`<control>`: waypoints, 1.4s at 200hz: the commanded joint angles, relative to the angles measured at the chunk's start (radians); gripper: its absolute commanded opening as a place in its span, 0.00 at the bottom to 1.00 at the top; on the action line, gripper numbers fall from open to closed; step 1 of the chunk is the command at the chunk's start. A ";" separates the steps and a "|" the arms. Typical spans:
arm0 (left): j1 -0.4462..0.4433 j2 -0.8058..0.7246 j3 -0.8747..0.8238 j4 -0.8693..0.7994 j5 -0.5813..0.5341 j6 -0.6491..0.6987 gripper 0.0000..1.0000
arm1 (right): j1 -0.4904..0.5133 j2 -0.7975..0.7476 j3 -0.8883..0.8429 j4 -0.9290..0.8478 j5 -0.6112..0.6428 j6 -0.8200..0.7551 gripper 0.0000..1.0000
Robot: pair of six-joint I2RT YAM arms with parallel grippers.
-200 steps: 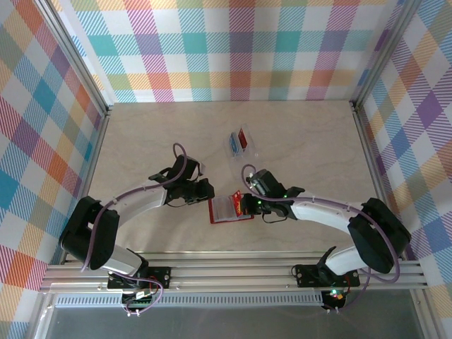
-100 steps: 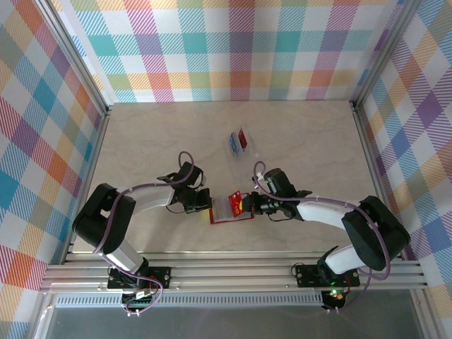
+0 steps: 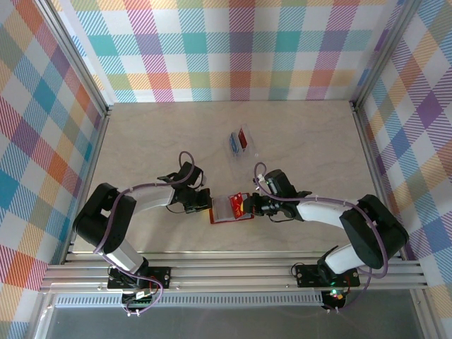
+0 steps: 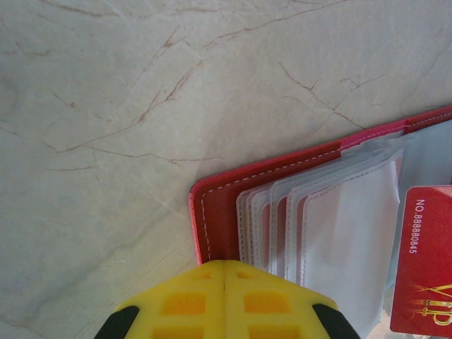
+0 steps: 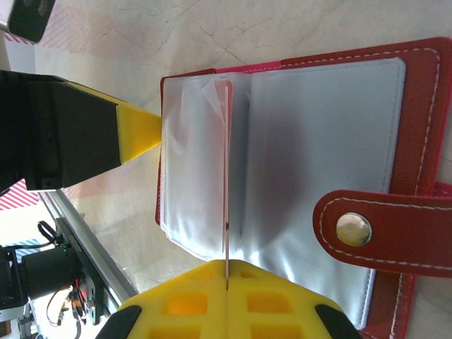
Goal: Put the credit cards into the card holder
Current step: Insert the credit card into the card slot.
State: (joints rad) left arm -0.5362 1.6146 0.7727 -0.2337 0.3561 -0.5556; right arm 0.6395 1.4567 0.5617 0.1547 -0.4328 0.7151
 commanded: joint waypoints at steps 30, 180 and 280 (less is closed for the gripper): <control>-0.010 0.049 -0.030 -0.015 -0.031 0.021 0.04 | -0.008 0.026 -0.015 0.056 -0.071 0.000 0.00; -0.010 0.059 -0.042 0.000 -0.019 0.015 0.04 | -0.012 0.120 0.030 0.099 -0.057 -0.012 0.00; -0.015 0.074 -0.085 0.029 -0.031 -0.026 0.03 | -0.009 0.207 0.057 0.190 -0.075 0.045 0.00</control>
State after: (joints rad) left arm -0.5346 1.6108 0.7422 -0.1806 0.3687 -0.5682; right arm 0.6338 1.6291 0.6010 0.3084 -0.5003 0.7387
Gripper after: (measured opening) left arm 0.051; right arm 0.052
